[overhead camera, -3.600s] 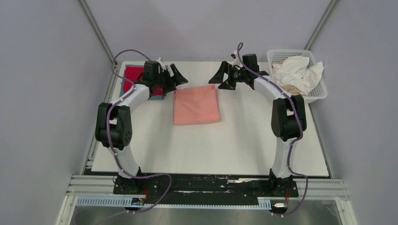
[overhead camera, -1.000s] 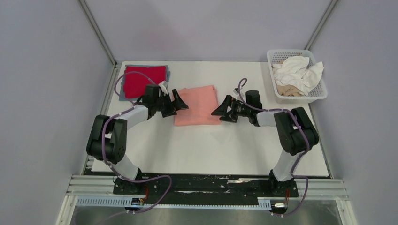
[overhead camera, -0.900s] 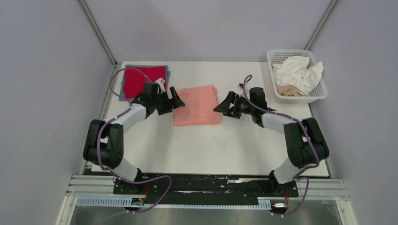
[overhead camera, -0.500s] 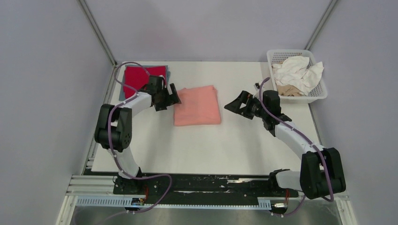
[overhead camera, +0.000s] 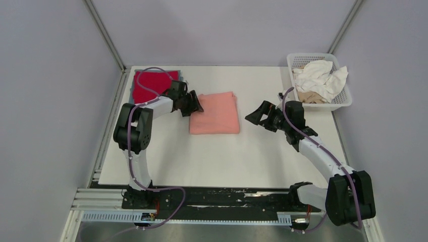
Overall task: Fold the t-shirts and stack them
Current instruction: Put the neatly folded tshirt into the corner of the board with the left arm
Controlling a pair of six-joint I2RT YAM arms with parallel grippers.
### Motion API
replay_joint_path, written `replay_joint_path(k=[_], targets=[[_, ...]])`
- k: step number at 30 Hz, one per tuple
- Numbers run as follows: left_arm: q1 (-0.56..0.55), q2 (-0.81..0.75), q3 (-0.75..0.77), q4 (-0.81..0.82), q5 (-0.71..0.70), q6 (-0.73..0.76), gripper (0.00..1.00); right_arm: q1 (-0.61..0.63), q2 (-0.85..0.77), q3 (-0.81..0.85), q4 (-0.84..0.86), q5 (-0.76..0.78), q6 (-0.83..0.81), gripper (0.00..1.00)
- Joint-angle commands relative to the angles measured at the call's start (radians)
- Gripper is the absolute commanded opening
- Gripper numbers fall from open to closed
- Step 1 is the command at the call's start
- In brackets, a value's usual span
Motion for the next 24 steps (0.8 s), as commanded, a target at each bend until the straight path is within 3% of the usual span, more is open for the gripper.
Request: replay_joint_path(k=[1, 6, 10, 17, 24], targets=[[-0.089, 0.094, 0.067, -0.148, -0.133, -0.029, 0.55, -0.007, -0.019, -0.001, -0.016, 0.030, -0.024, 1.00], [-0.157, 0.162, 0.182, -0.296, -0.371, -0.035, 0.26, -0.010, -0.017, 0.001, -0.026, 0.031, -0.024, 1.00], [-0.165, 0.189, 0.249, -0.349, -0.469, -0.019, 0.02, -0.013, -0.023, -0.003, -0.031, 0.043, -0.029, 1.00], [-0.162, 0.165, 0.382, -0.338, -0.707, 0.173, 0.00, -0.015, -0.044, -0.011, -0.048, 0.119, -0.050, 1.00], [-0.089, 0.071, 0.426, -0.134, -0.655, 0.433, 0.00, -0.017, -0.062, -0.011, -0.058, 0.159, -0.075, 1.00]])
